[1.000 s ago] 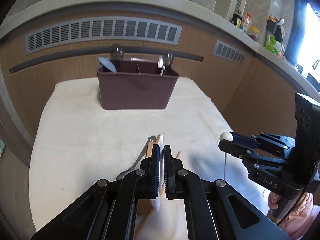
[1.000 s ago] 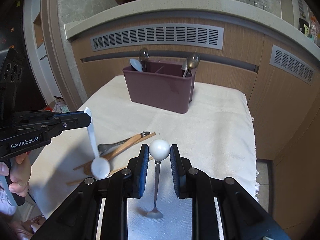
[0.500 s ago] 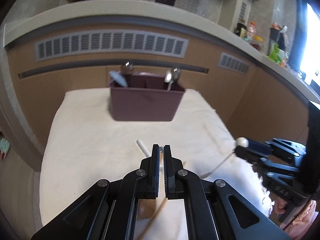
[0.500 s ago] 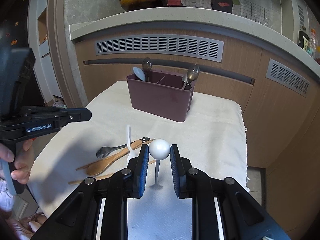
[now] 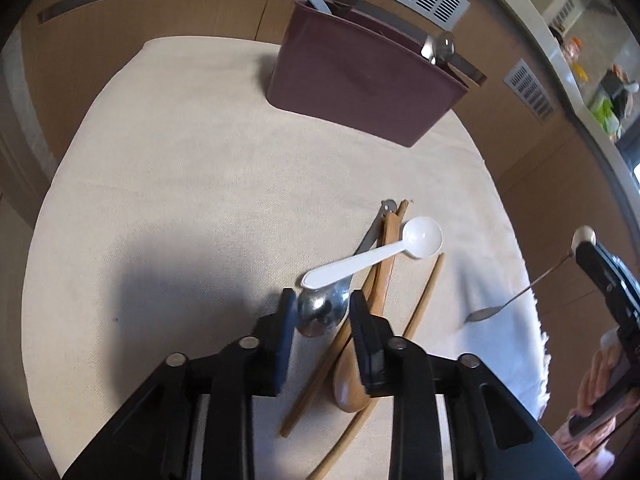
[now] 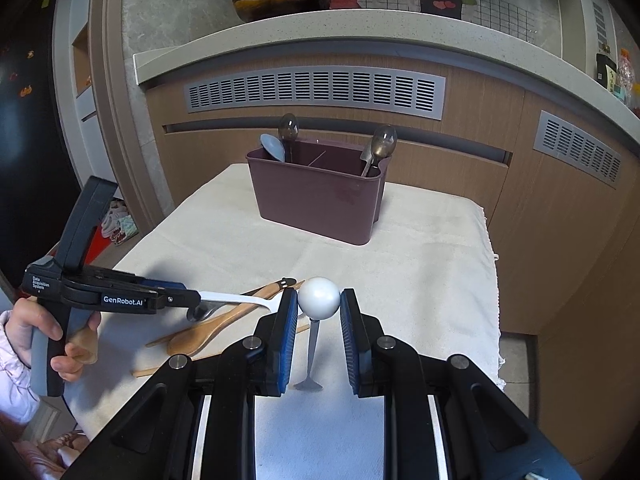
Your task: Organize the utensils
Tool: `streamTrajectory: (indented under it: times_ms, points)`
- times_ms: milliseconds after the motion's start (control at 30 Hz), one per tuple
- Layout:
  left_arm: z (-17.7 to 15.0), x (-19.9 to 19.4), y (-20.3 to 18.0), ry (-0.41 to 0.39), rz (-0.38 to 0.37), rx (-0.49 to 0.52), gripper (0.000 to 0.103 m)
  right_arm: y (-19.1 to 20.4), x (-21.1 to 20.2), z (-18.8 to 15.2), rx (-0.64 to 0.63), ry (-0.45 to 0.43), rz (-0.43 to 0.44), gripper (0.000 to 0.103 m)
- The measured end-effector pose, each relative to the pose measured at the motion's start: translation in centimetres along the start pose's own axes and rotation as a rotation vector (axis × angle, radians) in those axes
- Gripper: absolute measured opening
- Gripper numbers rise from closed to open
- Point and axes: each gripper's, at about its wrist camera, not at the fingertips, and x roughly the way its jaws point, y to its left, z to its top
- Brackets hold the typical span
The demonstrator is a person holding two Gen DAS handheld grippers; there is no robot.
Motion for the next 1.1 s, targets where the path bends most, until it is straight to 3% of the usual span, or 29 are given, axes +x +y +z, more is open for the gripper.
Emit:
streamTrajectory:
  times_ms: [67,167,267,400,500,700,800,833,867,900,967,1100]
  points:
    - [0.3,-0.4,-0.8,-0.017,0.012,0.041,0.042,0.0,0.2,0.1,0.0,0.001,-0.002,0.02]
    - [1.3,-0.6,-3.4,-0.025,0.01,0.168,0.049,-0.3,0.4,0.2,0.007,0.005,-0.002,0.02]
    - [2.4,0.5,-7.6,-0.01,-0.006,0.393,0.055,-1.1,0.5,0.2,0.031,0.015,-0.008,0.02]
    - [2.8,3.5,-12.0,0.048,0.069,0.67,0.055,-2.4,0.3,0.0,0.067,0.031,-0.003,0.02]
    - [2.9,5.8,-13.6,0.114,0.108,0.78,0.055,-3.3,0.3,-0.2,0.083,0.039,-0.007,0.02]
    - [4.4,8.3,-13.3,0.17,0.133,0.724,0.055,-4.3,0.6,-0.4,0.123,0.039,0.018,0.02]
    - [4.6,8.9,-12.7,0.17,0.117,0.677,0.049,-4.2,0.7,-0.3,0.122,0.036,0.022,0.02]
    - [4.6,8.7,-12.6,0.157,0.108,0.657,0.038,-4.1,0.7,-0.3,0.121,0.036,0.023,0.02]
    - [4.7,8.5,-12.3,0.144,0.11,0.631,0.02,-4.0,0.7,-0.3,0.12,0.035,0.024,0.02]
    - [4.9,8.2,-11.9,0.138,0.095,0.593,0.013,-3.9,0.6,-0.2,0.118,0.033,0.024,0.02]
    - [5.0,7.0,-10.5,0.107,0.032,0.478,0.013,-3.6,0.6,-0.2,0.105,0.027,0.018,0.02]
    - [4.1,3.6,-8.9,-0.019,0.014,0.386,0.013,-2.7,0.7,0.1,0.08,0.033,0.0,0.02]
